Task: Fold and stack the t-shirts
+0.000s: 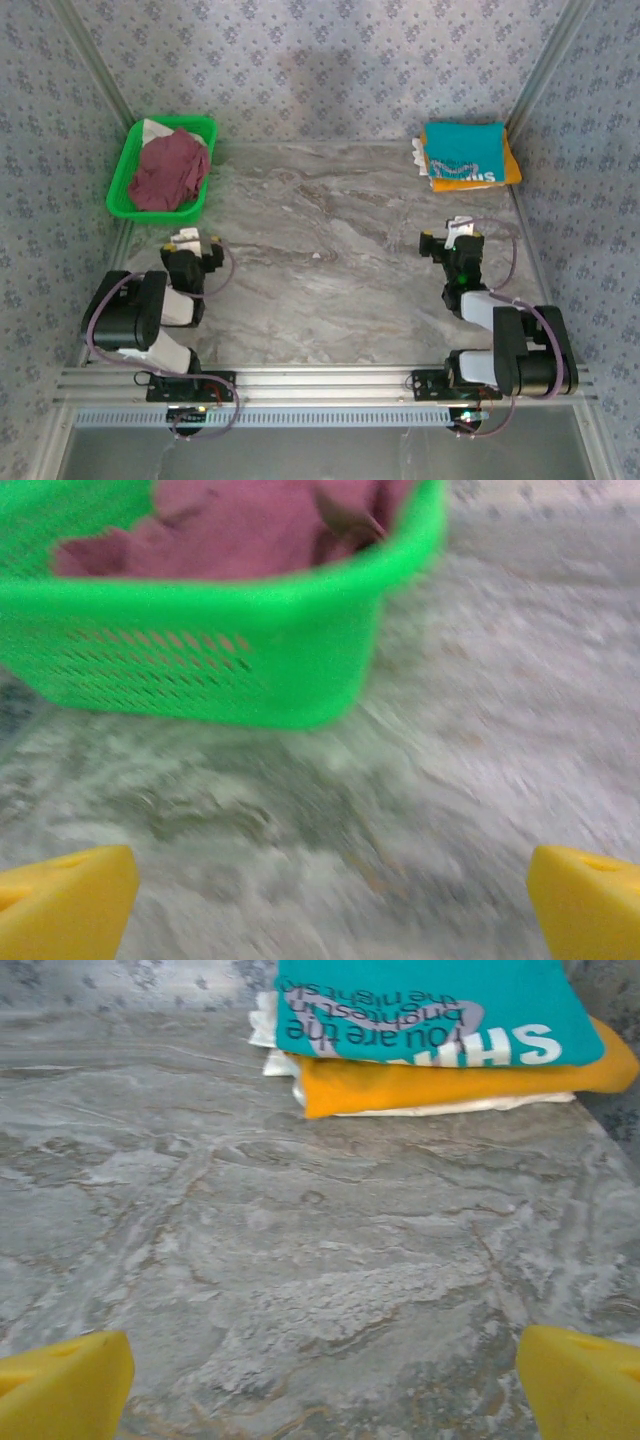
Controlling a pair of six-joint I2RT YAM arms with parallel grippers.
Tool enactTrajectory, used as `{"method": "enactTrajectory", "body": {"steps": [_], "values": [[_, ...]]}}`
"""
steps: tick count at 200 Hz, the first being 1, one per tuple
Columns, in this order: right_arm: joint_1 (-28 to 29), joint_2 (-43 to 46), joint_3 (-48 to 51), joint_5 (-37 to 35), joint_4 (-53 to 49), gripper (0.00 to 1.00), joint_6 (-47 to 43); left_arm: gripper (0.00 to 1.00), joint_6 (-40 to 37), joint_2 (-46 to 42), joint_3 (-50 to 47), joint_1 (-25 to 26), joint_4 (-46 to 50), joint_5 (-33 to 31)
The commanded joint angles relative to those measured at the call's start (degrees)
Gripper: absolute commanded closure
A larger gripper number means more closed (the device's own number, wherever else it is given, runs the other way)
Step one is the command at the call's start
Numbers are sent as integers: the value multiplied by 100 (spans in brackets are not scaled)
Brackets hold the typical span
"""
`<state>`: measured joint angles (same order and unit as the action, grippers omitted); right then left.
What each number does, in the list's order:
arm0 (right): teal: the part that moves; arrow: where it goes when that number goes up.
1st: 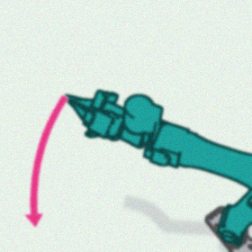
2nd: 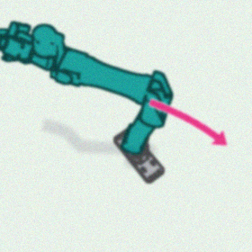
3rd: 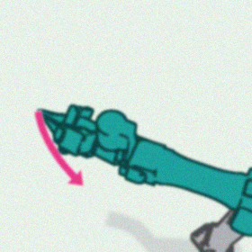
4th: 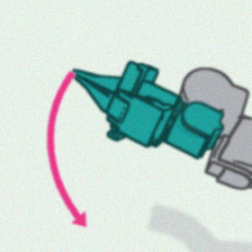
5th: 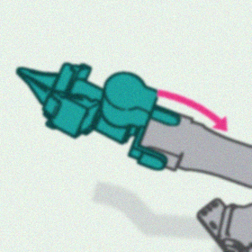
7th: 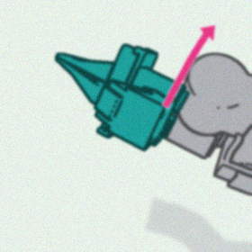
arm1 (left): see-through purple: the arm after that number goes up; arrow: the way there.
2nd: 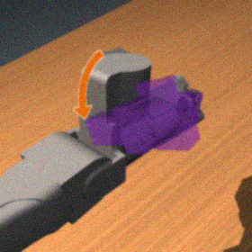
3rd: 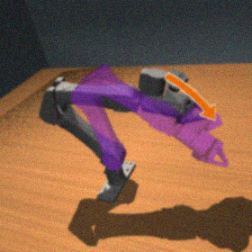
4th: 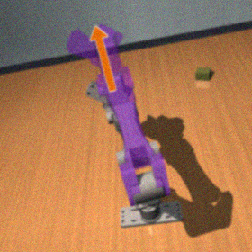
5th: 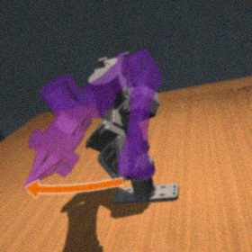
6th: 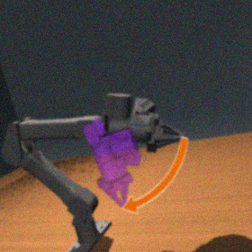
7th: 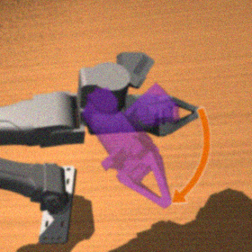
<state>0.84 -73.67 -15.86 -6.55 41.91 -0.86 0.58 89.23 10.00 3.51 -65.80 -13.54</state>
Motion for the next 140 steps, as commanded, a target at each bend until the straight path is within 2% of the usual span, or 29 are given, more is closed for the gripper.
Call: {"method": "enactTrajectory", "body": {"steps": [1,8,24,44,56,66,90,140], "values": [[-152,11,5,424,350,0,-15,0,-299,-198,483,100,390,307],[-224,-130,-20,543,423,0,-98,0,-238,-205,882,15,1134,420],[-324,-901,36,686,1325,0,-35,0,122,-149,1338,-329,1901,638],[-265,-1336,-360,834,996,0,-173,0,178,-139,1330,-403,1839,728],[-306,-1352,-705,677,312,0,-50,0,179,-143,1328,-402,1858,721],[-404,-1379,-652,776,510,0,22,0,168,-139,1323,-400,1821,721],[-207,-1355,-621,366,507,0,-80,0,176,-143,1327,-400,1836,723],[-317,-1365,-686,612,404,0,-21,0,178,-142,1329,-395,1838,722]]}}
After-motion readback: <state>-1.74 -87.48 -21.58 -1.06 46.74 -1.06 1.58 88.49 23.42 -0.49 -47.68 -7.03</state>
